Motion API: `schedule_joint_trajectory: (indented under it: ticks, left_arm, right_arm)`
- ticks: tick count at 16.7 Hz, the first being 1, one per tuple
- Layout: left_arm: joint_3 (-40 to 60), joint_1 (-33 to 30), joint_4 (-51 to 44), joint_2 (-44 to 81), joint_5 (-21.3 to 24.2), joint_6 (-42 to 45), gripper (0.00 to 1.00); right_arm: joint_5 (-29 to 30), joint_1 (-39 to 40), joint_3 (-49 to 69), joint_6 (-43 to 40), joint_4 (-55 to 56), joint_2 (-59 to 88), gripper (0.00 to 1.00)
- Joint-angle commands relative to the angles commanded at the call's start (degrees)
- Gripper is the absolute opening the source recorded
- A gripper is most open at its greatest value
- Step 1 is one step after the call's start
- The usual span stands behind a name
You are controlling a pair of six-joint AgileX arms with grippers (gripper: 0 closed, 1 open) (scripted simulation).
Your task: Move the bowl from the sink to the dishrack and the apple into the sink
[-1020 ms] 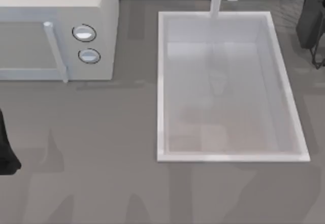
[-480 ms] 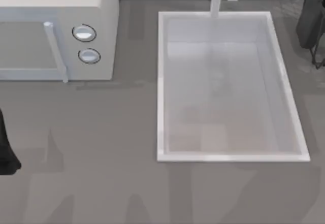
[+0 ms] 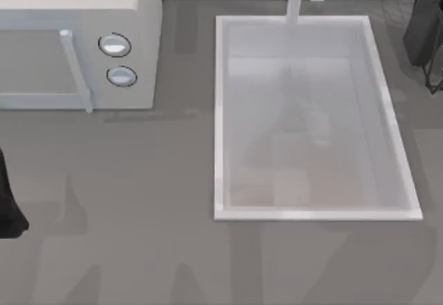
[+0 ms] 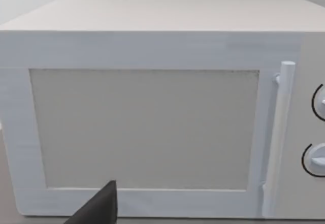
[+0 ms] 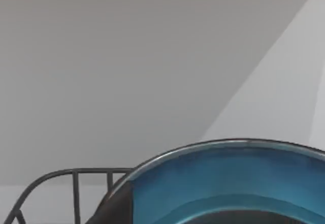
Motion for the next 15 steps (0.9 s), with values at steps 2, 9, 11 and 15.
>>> schedule_joint_trajectory:
  ticks: [2,9,11,15]
  left_arm:
    - [0.00,0.00,0.00,0.00,0.00,0.00,1.00]
    - [0.00,0.00,0.00,0.00,0.00,0.00,1.00]
    - [0.00,0.00,0.00,0.00,0.00,0.00,1.00]
    - [0.00,0.00,0.00,0.00,0.00,0.00,1.00]
  right_arm:
    - [0.00,0.00,0.00,0.00,0.00,0.00,1.00]
    - [0.52,0.24,-1.67,0.12,-1.78,-3.46,1.00]
    - [1.47,0.77,-4.57,0.20,-4.65,-8.51,1.00]
    - [4.41,2.49,-13.69,0.26,-13.38,-23.48,1.00]
